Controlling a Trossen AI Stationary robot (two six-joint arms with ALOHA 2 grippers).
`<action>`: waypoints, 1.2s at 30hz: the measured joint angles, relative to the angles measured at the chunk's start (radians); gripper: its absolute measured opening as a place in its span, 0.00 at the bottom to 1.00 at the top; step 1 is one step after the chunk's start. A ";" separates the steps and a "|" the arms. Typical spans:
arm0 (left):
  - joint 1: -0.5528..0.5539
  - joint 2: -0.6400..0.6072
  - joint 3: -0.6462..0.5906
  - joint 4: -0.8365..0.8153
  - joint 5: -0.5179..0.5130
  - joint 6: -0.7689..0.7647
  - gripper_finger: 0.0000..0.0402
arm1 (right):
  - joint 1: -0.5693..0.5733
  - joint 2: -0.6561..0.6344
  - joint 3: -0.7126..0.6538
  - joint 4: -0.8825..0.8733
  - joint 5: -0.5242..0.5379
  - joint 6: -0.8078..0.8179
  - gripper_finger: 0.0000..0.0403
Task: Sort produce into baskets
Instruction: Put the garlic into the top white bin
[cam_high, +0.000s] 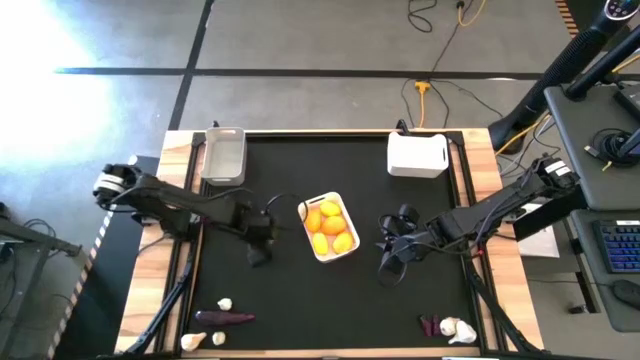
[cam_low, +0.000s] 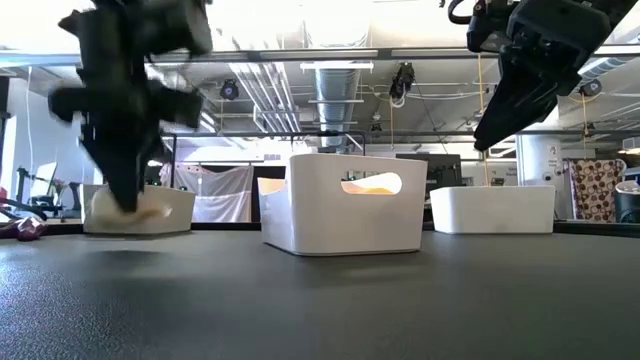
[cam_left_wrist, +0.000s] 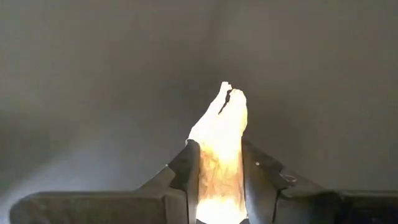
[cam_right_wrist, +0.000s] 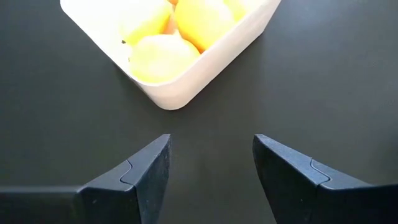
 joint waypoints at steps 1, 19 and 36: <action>-0.028 -0.011 0.012 0.021 0.000 -0.027 0.17 | 0.003 0.000 0.000 0.002 0.000 0.000 0.54; -0.450 0.309 0.074 1.038 -0.326 -0.084 0.20 | 0.309 0.023 0.000 0.265 0.051 0.072 0.54; -0.435 0.560 0.073 1.263 -0.346 -0.151 0.44 | 0.428 0.326 0.000 0.489 0.079 0.264 0.54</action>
